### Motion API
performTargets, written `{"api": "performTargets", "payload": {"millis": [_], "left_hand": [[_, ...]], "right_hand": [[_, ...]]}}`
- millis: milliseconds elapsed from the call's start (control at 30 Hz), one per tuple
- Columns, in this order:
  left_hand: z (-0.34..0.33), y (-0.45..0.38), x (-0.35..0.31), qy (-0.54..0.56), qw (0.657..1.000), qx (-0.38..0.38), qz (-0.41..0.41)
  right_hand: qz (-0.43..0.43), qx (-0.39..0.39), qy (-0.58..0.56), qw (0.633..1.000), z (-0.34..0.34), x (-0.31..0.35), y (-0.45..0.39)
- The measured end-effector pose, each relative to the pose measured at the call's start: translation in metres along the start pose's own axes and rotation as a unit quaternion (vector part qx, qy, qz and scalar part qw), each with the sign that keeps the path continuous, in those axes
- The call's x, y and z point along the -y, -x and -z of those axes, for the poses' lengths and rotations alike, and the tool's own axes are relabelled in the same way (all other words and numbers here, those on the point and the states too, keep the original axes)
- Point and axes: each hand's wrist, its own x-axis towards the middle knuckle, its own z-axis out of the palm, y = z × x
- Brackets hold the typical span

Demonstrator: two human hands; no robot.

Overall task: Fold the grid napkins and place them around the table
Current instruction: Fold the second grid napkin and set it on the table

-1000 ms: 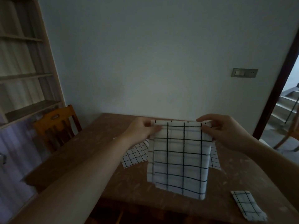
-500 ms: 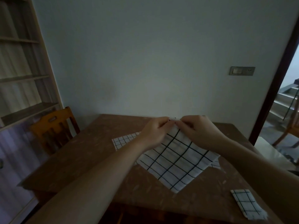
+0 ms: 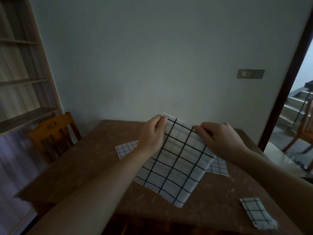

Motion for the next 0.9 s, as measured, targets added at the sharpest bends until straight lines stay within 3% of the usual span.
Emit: {"api": "performTargets", "payload": {"millis": [200,367,433,600,667,733,833,900], "left_hand": [[-0.002,0.002,-0.003,0.024,0.999,-0.022,0.008],[0.017,-0.011,-0.014,0.045,0.995,0.079,0.032],[0.022,-0.019,-0.019,0.046,0.996,0.072,0.031],[0.022,-0.022,-0.025,0.065,0.997,-0.032,0.012],[0.021,-0.019,-0.023,0.087,0.995,-0.045,0.027],[0.025,-0.017,-0.019,0.1,0.994,-0.024,0.048],[0.035,-0.018,-0.017,0.105,0.988,0.076,0.079],[0.045,-0.019,-0.02,0.132,0.965,0.172,0.145]], "right_hand": [[0.049,-0.087,-0.021,0.995,0.005,-0.003,0.008],[0.058,-0.069,-0.048,0.995,0.016,0.0,0.007],[0.015,-0.079,-0.106,0.991,0.021,0.005,0.006],[-0.156,-0.077,-0.368,0.913,0.012,0.012,0.01],[-0.22,-0.097,-0.44,0.865,0.007,0.013,0.011],[-0.255,-0.134,-0.457,0.842,0.008,0.013,0.008],[-0.22,-0.191,-0.369,0.882,0.016,0.011,0.001],[-0.18,-0.198,-0.318,0.909,0.022,0.014,-0.001]]}}
